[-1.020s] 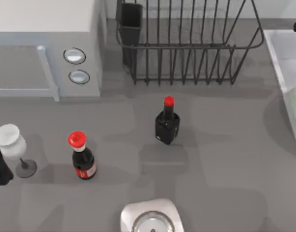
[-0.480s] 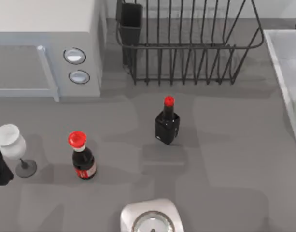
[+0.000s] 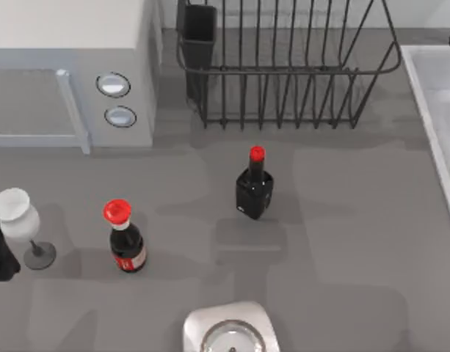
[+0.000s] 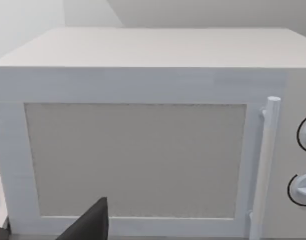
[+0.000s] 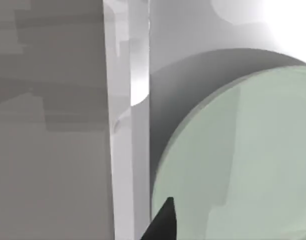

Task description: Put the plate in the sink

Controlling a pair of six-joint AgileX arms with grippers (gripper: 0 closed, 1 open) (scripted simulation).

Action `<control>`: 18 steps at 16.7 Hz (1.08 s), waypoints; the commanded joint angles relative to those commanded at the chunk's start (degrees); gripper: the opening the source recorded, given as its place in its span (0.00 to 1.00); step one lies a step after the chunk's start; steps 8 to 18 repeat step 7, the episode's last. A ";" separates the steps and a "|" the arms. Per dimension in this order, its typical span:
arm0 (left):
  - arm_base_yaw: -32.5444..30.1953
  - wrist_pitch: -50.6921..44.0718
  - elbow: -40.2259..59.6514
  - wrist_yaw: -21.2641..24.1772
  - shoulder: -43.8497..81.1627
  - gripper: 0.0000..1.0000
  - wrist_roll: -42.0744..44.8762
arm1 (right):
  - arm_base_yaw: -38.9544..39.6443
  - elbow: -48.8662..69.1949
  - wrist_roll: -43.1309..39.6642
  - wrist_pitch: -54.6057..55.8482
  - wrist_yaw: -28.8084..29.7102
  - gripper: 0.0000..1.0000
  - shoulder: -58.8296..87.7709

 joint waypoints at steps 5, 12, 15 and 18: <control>0.00 0.00 0.00 0.00 0.00 1.00 0.00 | 0.00 0.00 0.00 0.00 0.00 1.00 0.00; 0.00 0.00 0.00 0.00 0.00 1.00 0.00 | 0.00 0.00 0.00 0.00 0.00 1.00 0.00; 0.00 0.00 0.00 0.00 0.00 1.00 0.00 | 0.00 0.00 0.00 0.00 0.00 1.00 0.00; 0.00 0.00 0.00 0.00 0.00 1.00 0.00 | 0.00 0.00 0.00 0.00 0.00 1.00 0.00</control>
